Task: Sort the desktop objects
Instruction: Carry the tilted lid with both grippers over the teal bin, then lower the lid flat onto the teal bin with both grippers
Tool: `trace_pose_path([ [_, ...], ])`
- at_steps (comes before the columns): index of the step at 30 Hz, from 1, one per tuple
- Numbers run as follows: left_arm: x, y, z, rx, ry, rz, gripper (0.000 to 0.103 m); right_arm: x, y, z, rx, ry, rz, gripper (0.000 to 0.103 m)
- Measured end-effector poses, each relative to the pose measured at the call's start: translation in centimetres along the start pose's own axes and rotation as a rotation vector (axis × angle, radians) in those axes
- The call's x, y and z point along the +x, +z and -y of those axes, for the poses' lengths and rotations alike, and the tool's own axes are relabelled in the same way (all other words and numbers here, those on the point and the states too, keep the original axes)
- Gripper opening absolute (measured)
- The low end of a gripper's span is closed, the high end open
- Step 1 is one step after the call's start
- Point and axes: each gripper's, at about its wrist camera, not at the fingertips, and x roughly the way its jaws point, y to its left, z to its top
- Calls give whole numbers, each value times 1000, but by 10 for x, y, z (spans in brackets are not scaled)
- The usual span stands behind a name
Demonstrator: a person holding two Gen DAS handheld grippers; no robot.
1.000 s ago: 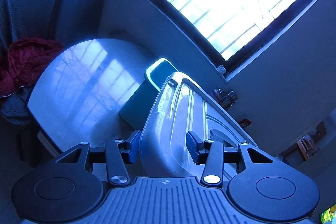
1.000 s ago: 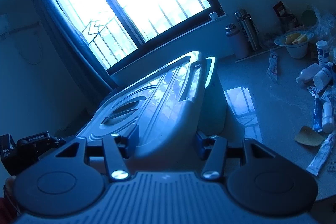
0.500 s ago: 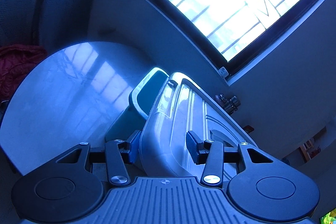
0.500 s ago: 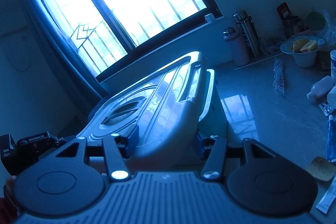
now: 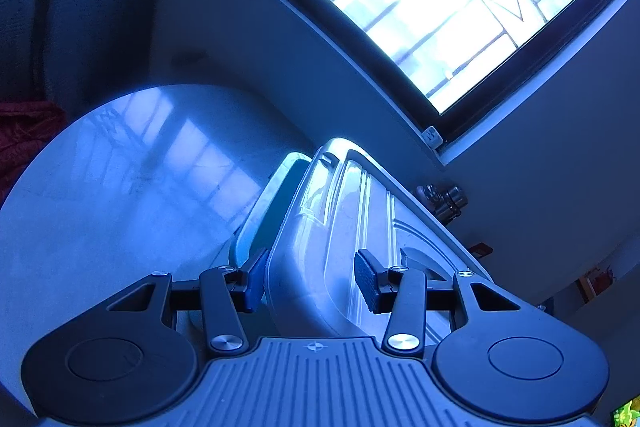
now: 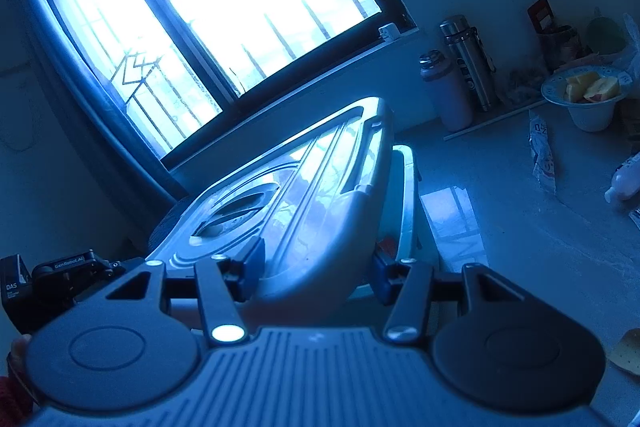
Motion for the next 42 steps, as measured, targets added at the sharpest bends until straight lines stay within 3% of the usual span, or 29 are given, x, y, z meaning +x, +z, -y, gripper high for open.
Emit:
trace_pose_path([
  [14, 53, 44, -23, 10, -2, -58, 47, 44, 5, -6, 31, -46, -4, 54],
  [32, 91, 40, -41, 0, 13, -123, 47, 71, 4, 7, 89, -106, -52, 55],
  [36, 97, 36, -41, -1, 28, -139, 47, 72, 5, 4, 63, -128, -74, 59],
  [42, 96, 35, -44, 12, 86, -148, 49, 74, 3, -6, -3, -191, -104, 73],
])
